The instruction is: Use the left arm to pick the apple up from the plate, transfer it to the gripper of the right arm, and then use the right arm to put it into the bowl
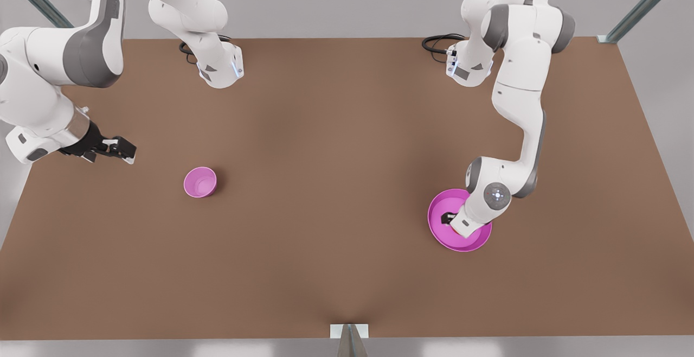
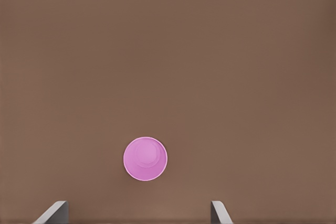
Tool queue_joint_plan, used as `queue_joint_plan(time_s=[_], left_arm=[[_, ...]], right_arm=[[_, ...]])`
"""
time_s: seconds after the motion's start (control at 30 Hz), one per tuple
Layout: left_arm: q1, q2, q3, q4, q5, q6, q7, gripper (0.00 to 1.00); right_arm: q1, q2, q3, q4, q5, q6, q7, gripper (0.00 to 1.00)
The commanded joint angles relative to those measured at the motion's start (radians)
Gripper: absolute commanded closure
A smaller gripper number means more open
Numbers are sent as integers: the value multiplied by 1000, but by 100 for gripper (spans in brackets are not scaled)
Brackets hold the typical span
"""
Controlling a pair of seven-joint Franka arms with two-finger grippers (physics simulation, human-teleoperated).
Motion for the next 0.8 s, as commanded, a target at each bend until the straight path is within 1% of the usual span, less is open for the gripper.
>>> queue_joint_plan(time_s=[0.0,0.07,0.1,0.13,0.2,0.3,0.63,0.7,0.77], left_arm=[[-1,8,0,0,2,41,-53,0],[0,12,2,0,2,50,-53,2],[0,14,2,0,2,52,-53,4],[0,14,2,0,2,52,-53,9],[0,14,2,0,2,52,-53,16],[-1,16,2,0,2,53,-53,20],[6,17,0,5,2,58,-42,21],[10,-32,0,23,-2,13,-33,21],[5,-119,-14,40,-10,-108,-28,21]], right_arm=[[0,-1,0,-1,1,0,11,0],[3,-1,2,-1,-1,0,14,0],[3,-1,2,-1,-1,0,14,0],[5,-1,6,-1,-1,0,14,0],[3,-1,5,-1,-1,0,7,0],[3,3,2,-1,-1,0,14,0],[5,6,8,-3,1,-10,1,0],[12,6,11,-3,1,-19,4,0],[17,11,19,-4,1,-19,9,0]])
